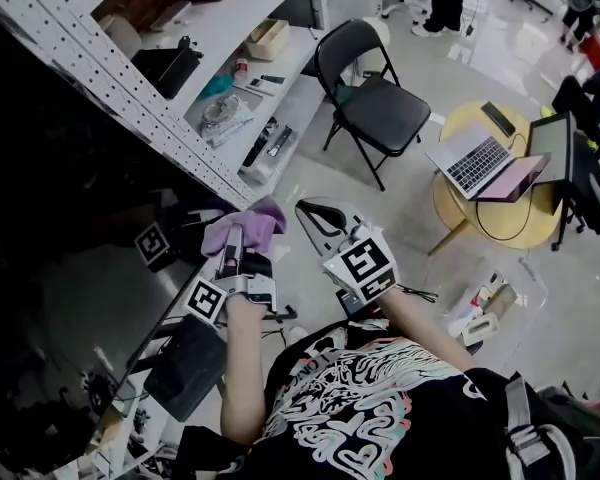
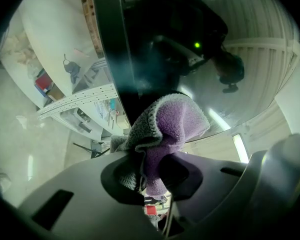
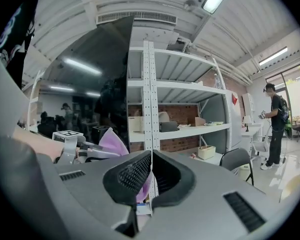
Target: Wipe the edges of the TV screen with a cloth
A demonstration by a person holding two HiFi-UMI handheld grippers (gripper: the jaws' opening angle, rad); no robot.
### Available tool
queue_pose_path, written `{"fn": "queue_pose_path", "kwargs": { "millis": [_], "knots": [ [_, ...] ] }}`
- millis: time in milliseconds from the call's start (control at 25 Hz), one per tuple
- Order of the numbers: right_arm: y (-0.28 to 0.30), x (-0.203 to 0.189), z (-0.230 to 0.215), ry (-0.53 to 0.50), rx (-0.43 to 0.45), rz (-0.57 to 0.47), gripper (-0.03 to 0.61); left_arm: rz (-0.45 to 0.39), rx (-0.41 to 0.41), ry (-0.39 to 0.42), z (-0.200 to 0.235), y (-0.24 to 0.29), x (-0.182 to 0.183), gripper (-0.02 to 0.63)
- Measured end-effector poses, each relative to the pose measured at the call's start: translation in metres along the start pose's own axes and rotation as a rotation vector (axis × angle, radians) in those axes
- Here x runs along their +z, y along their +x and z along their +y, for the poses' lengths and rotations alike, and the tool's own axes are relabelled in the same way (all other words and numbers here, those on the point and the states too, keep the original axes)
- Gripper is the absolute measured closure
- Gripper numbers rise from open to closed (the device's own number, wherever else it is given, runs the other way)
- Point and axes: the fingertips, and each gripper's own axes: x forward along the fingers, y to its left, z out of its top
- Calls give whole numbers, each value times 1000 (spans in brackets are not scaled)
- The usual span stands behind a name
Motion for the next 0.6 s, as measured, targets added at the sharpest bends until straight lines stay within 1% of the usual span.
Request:
{"fn": "queue_pose_path", "kwargs": {
  "millis": [80,200,440,520,560,600],
  "knots": [
    [-1,1,-7,-1,3,1,549,-3,4,10,0,7,-3,543],
    [-7,-2,-18,-2,8,5,549,1,1,48,0,16,-17,544],
    [-12,-16,-38,0,10,30,549,29,-32,176,-7,38,-40,545],
    [-14,-21,-43,10,13,39,548,34,-19,212,-5,41,-45,545],
    [-14,-23,-45,18,17,40,548,40,2,252,-3,40,-46,545],
    [-13,-25,-46,27,25,40,549,51,23,325,-1,38,-45,545]
  ]
}}
